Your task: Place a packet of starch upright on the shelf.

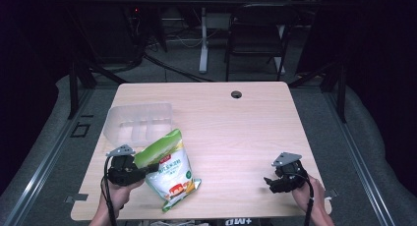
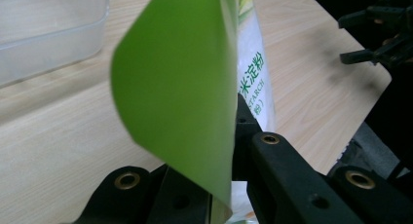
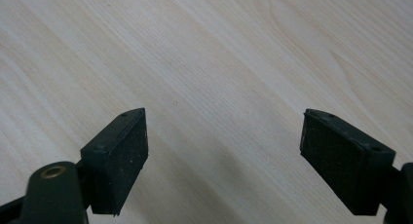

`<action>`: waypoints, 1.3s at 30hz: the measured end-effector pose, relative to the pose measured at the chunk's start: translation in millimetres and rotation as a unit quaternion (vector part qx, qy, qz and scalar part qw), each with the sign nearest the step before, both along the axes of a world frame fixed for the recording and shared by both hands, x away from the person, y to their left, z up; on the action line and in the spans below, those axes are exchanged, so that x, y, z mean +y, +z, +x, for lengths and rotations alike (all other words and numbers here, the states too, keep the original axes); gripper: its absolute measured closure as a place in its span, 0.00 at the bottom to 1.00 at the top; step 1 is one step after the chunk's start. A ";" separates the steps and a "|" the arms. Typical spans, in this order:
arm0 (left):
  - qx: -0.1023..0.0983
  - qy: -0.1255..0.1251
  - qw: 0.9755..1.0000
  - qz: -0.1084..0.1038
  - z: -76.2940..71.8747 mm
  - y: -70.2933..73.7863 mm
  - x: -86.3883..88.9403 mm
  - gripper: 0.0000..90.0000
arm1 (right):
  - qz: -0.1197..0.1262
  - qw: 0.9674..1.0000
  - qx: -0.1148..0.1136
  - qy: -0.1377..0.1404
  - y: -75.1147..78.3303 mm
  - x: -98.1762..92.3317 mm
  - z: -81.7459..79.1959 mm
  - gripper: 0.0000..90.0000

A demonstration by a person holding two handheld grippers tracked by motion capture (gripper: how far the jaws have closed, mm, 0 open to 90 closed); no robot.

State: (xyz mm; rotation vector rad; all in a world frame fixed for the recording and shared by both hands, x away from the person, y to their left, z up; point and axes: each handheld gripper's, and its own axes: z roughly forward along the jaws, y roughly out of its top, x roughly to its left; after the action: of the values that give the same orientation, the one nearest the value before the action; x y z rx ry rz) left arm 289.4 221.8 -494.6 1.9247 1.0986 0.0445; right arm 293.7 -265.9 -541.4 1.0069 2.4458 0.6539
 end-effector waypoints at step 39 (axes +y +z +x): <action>-0.031 0.035 0.998 0.031 -17.8 53.8 63.0 0.99 | -0.002 1.000 -0.001 0.001 0.5 0.1 0.2 0.19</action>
State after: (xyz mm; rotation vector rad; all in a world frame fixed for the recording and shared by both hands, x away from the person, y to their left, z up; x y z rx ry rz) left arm 271.6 284.8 -440.8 1.9261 1.1344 0.1791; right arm 293.8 -265.8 -540.9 1.0025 2.4452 0.6492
